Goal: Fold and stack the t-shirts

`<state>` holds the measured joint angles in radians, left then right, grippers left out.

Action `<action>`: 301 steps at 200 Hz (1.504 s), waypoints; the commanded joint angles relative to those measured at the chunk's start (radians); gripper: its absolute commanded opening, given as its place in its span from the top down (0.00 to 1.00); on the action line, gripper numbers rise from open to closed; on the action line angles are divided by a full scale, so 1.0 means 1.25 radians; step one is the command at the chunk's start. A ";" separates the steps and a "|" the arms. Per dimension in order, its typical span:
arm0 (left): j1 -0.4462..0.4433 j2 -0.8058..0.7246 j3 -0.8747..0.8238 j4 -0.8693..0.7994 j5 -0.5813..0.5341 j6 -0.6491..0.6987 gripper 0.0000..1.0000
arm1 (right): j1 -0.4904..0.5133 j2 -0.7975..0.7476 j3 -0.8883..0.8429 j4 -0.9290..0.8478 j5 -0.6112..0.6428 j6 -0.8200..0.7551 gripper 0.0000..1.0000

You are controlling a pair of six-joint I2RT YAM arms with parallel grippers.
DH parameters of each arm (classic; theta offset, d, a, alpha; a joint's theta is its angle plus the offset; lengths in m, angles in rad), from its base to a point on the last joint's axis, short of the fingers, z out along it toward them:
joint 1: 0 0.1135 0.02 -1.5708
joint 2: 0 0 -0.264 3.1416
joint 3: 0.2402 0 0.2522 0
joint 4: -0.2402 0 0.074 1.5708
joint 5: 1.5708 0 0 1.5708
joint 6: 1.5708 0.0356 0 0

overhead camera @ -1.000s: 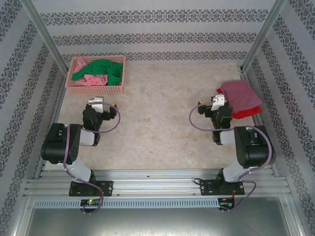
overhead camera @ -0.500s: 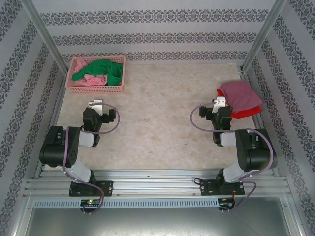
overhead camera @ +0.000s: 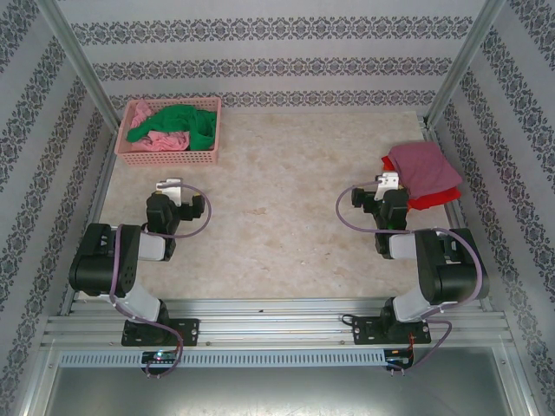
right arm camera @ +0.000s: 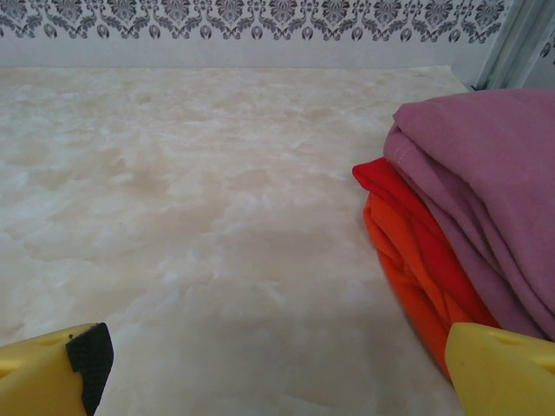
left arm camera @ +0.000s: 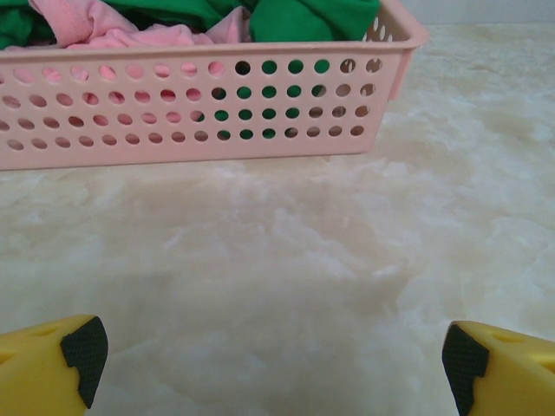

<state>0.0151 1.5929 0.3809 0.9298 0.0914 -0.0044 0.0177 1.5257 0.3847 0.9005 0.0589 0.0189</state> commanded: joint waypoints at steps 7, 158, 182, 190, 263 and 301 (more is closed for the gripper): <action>-0.002 -0.095 0.024 -0.117 -0.098 -0.018 0.00 | 0.019 -0.066 -0.016 -0.019 -0.013 -0.019 0.02; -0.038 0.148 0.793 -0.854 -0.229 -0.256 0.00 | 0.434 -0.250 0.267 -0.407 -0.011 -0.159 0.02; -0.037 0.273 0.969 -0.986 -0.219 -0.296 0.00 | 0.494 -0.235 0.301 -0.433 -0.044 -0.179 0.02; -0.036 0.312 1.028 -1.029 -0.207 -0.310 0.00 | 0.507 -0.229 0.311 -0.440 -0.058 -0.182 0.02; -0.039 0.593 1.368 -1.212 -0.093 -0.397 0.35 | 0.524 -0.185 0.329 -0.430 -0.151 -0.166 0.02; -0.043 0.571 1.370 -1.207 -0.092 -0.402 0.83 | 0.523 -0.179 0.330 -0.437 -0.192 -0.149 0.02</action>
<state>-0.0257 2.3451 2.0521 -0.5320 -0.0406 -0.4877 0.6701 1.2922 0.7662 0.3569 -0.1181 -0.1871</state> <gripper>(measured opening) 0.277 0.982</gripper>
